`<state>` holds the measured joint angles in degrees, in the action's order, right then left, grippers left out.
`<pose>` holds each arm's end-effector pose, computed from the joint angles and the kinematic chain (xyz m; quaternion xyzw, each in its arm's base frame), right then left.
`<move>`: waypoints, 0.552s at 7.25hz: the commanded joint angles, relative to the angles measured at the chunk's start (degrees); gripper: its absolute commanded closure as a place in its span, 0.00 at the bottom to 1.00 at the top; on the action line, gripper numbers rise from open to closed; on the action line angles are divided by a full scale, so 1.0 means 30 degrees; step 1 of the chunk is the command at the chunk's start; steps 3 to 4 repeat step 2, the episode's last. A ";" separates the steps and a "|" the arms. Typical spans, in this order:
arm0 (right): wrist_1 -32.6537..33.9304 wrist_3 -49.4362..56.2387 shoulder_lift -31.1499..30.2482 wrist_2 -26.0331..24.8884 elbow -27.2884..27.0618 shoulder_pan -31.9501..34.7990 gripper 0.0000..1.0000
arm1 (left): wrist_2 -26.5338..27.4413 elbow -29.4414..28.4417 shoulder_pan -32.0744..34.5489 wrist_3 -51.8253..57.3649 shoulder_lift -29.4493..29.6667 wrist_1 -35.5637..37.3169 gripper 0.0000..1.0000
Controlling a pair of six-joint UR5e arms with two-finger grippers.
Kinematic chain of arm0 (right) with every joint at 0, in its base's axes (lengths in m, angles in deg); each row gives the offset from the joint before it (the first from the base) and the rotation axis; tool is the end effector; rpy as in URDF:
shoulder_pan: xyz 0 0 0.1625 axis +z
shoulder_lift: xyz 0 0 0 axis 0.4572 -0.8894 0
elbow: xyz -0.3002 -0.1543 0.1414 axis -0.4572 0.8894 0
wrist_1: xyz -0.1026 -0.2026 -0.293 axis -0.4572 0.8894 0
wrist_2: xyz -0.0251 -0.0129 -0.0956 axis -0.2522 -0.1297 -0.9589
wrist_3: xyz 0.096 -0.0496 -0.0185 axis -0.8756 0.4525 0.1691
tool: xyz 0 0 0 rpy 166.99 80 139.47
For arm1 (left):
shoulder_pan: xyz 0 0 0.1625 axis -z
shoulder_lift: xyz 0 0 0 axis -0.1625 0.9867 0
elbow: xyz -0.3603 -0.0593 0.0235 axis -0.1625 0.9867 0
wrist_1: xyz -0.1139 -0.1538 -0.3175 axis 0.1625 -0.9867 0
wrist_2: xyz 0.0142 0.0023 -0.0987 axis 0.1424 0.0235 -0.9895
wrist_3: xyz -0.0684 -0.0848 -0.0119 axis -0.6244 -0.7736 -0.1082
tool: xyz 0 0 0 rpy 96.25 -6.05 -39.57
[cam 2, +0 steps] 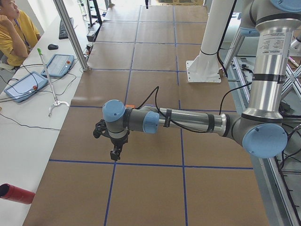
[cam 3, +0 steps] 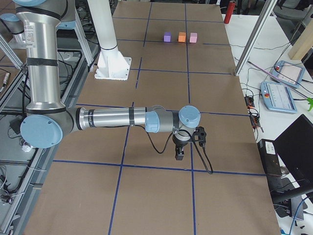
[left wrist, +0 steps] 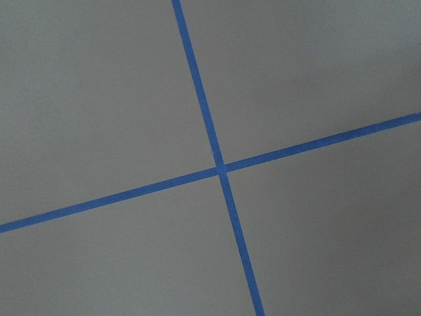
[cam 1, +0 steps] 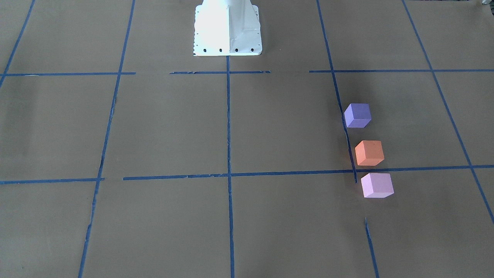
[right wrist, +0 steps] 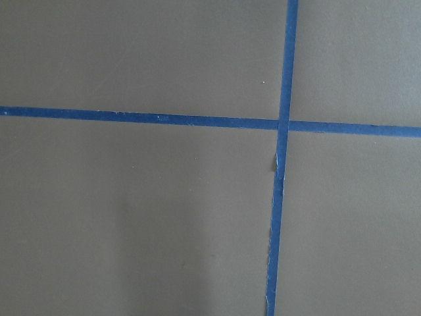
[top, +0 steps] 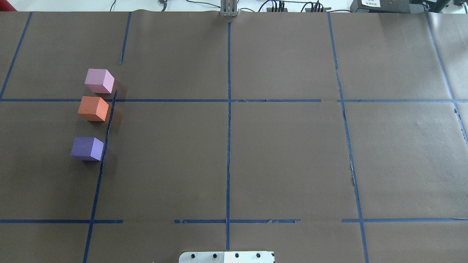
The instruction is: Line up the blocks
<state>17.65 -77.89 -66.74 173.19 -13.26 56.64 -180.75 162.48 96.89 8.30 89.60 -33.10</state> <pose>0.0050 -0.4541 0.5729 -0.0142 -0.3955 -0.0294 0.9179 -0.0392 -0.4762 0.5634 0.0760 0.3556 0.1135 0.9246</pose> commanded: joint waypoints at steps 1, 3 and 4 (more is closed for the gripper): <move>0.0000 0.0000 0.0000 0.0000 0.0007 0.0000 0.00 | 0.0000 0.0001 0.0000 0.0000 -0.0011 0.0000 0.00; 0.0000 0.0000 0.0000 0.0000 -0.0022 0.0000 0.00 | 0.0000 0.0001 0.0000 0.0000 -0.0011 0.0000 0.00; 0.0000 0.0000 0.0000 0.0000 -0.0022 0.0000 0.00 | 0.0000 0.0001 0.0000 0.0000 -0.0011 0.0000 0.00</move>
